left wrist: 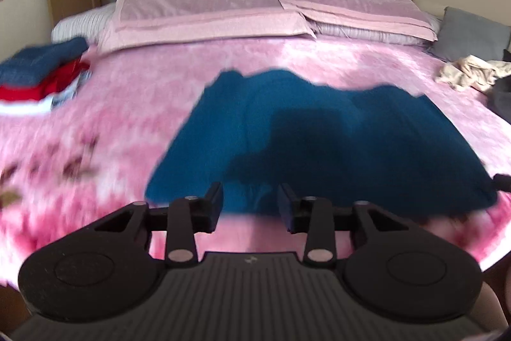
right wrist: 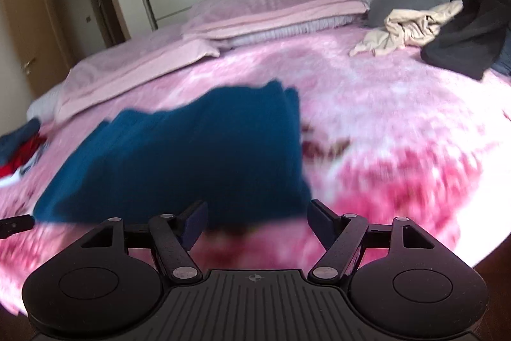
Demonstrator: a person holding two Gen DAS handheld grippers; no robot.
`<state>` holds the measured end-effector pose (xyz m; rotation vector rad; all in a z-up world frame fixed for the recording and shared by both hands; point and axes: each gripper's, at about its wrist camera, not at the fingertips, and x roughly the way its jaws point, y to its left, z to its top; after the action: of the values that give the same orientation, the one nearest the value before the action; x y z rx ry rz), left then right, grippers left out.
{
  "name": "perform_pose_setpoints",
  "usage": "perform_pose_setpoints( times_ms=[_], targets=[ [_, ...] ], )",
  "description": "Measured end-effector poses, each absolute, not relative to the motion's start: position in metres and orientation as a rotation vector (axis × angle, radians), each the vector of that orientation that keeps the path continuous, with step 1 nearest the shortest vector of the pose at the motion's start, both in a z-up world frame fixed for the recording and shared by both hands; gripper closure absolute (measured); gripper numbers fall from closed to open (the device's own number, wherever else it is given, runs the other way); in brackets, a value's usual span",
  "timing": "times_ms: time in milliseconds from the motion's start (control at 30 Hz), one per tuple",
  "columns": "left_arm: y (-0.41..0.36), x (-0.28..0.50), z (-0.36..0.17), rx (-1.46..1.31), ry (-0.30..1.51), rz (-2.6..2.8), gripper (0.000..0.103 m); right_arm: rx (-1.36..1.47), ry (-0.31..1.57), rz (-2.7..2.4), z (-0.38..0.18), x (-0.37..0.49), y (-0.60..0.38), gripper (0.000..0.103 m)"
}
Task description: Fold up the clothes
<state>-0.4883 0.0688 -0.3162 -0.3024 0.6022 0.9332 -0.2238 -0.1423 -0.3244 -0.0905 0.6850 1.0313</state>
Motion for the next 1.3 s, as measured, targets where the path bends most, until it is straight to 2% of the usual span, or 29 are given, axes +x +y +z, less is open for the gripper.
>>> perform_pose_setpoints(
  times_ms=[67,133,200,300,500,600,733,867,967,1000,1100,1300],
  targets=[
    [0.103,-0.467,-0.312,-0.279,0.599,0.923,0.081,-0.102,0.656,1.05,-0.319,-0.2,-0.117,0.033],
    [0.141,-0.438,-0.311,-0.248,0.596,0.886,0.085,-0.132,0.611,1.085,-0.312,-0.178,-0.085,0.052],
    [0.177,-0.407,-0.314,-0.215,0.603,0.819,0.09,-0.183,0.572,1.122,-0.308,-0.163,-0.049,0.055],
    [0.216,-0.368,-0.328,-0.184,0.624,0.733,0.092,-0.286,0.522,1.206,-0.308,-0.153,0.014,0.058],
    [0.267,-0.336,-0.373,-0.12,0.75,0.753,0.091,-0.537,0.592,1.196,-0.347,-0.145,0.1,0.059],
    [0.289,-0.331,-0.387,-0.128,0.79,0.791,0.091,-0.527,0.651,1.181,-0.363,-0.131,0.104,0.059],
    [0.305,-0.332,-0.37,-0.24,0.81,0.784,0.092,-0.531,0.725,1.146,-0.347,-0.122,0.11,0.059],
    [0.314,-0.356,-0.348,-0.25,0.763,0.815,0.091,-0.513,0.678,1.066,-0.316,-0.114,0.107,0.059],
    [0.337,-0.363,-0.361,-0.277,0.846,0.81,0.091,-0.567,0.726,1.023,-0.324,-0.101,0.114,0.059],
    [0.341,-0.364,-0.368,-0.278,0.848,0.804,0.092,-0.61,0.74,1.005,-0.337,-0.098,0.117,0.065],
    [0.346,-0.36,-0.375,-0.265,0.859,0.798,0.092,-0.646,0.692,1.024,-0.355,-0.095,0.115,0.066],
    [0.341,-0.37,-0.348,-0.464,0.802,0.934,0.092,-0.653,0.85,1.082,-0.334,-0.066,0.126,0.065]
  ],
)
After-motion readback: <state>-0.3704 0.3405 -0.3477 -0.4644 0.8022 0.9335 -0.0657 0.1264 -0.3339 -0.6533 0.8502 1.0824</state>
